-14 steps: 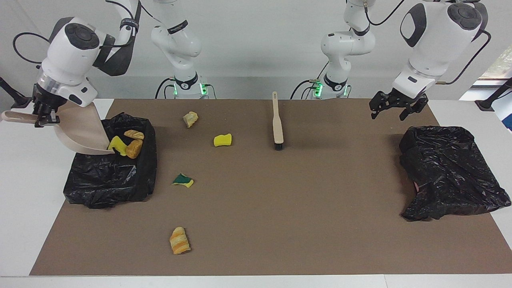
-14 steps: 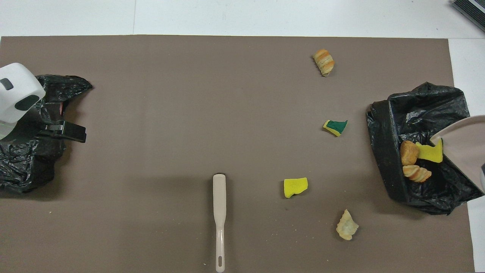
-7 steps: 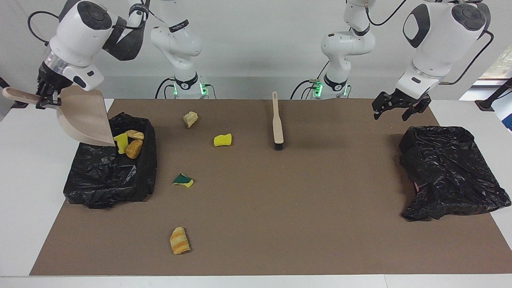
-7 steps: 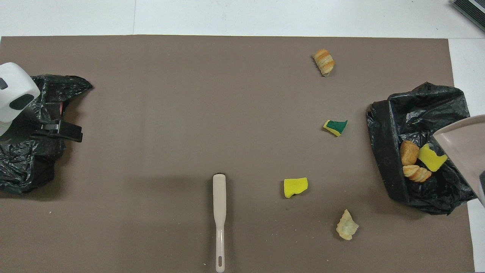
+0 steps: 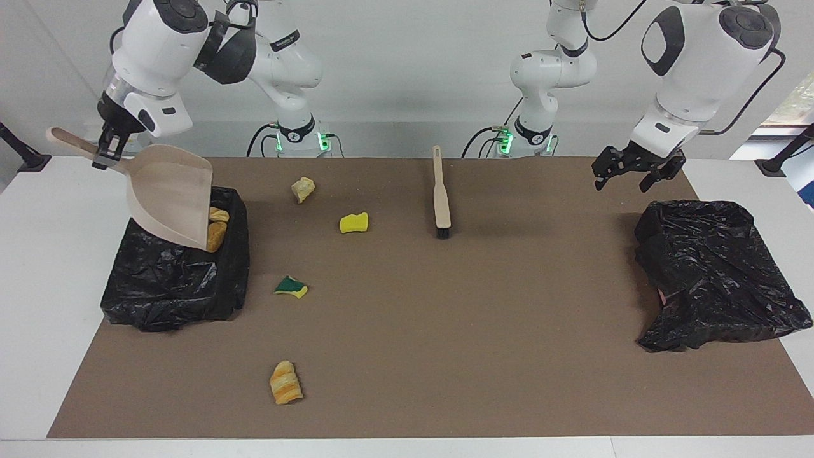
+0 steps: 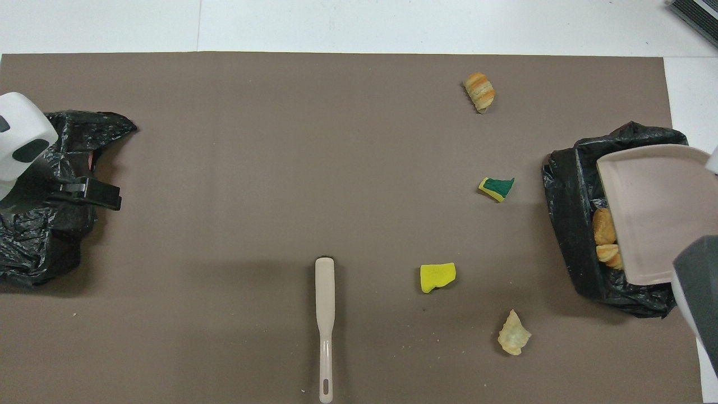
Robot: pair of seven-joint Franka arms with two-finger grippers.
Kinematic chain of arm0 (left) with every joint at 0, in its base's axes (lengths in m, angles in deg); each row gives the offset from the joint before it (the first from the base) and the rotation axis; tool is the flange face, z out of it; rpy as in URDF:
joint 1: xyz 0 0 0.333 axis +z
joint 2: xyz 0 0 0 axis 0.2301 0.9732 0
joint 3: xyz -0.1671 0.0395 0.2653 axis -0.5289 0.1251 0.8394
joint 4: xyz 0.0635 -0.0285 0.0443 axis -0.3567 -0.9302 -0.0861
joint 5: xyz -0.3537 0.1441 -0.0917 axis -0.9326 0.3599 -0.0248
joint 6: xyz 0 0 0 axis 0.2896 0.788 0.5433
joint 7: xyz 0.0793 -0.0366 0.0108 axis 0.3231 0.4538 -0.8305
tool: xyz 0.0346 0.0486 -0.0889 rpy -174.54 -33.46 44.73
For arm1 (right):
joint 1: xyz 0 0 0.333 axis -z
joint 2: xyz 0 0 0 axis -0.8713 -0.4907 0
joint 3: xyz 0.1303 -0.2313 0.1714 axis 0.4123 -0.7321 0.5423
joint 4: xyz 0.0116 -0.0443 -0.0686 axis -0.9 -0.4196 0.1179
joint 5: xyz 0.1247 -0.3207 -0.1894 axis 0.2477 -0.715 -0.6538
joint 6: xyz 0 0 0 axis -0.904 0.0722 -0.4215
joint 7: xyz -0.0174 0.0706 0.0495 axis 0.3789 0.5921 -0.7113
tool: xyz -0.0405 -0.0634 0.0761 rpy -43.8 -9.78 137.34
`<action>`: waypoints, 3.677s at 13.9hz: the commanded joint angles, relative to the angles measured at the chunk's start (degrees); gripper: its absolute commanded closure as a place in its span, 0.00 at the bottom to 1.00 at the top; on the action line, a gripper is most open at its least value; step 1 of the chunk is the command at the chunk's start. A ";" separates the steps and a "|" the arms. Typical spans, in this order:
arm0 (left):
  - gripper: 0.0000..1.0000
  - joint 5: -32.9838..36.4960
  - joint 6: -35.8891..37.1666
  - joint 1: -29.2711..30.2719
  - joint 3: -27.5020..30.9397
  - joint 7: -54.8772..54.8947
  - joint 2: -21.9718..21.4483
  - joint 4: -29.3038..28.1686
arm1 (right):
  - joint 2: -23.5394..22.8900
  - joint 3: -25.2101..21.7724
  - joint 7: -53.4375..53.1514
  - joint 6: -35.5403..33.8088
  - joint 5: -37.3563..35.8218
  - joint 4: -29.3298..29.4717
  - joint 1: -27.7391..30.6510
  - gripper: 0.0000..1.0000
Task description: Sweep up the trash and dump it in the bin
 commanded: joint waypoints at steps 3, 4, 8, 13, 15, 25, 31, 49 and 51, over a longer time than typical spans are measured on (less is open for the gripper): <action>0.00 1.15 0.43 -3.50 2.40 1.12 0.32 1.11 | -1.78 0.84 -27.99 -4.97 10.82 2.95 -5.75 1.00; 0.00 1.15 0.26 -5.95 5.29 1.29 0.23 0.94 | -4.05 0.84 -38.18 -7.70 11.80 5.57 -8.90 1.00; 0.00 0.71 0.26 -6.94 6.64 0.59 0.15 1.20 | -15.04 1.19 -67.05 -10.37 19.79 15.95 -14.91 1.00; 0.00 0.80 0.26 -6.41 7.25 0.50 0.23 1.20 | -30.67 1.19 -96.33 -9.05 21.91 32.55 -24.73 1.00; 0.00 0.89 0.17 -6.41 7.34 0.50 0.23 1.20 | -35.43 1.19 -103.82 -7.21 23.49 37.39 -27.03 1.00; 0.00 0.89 0.26 -6.50 7.34 0.59 0.23 1.20 | -50.92 2.07 -129.95 3.08 24.73 46.30 -39.86 1.00; 0.00 0.89 0.17 -6.41 7.25 0.59 0.23 1.20 | -53.91 2.25 -130.40 4.58 29.74 44.55 -41.02 1.00; 0.00 0.45 -8.86 -12.11 5.06 -8.16 1.02 1.20 | -22.56 2.34 -134.25 1.76 41.51 10.39 -40.04 0.00; 0.00 0.53 -10.90 -13.97 4.97 -9.25 1.37 1.46 | -17.72 2.34 -135.67 4.12 44.49 2.74 -42.50 0.00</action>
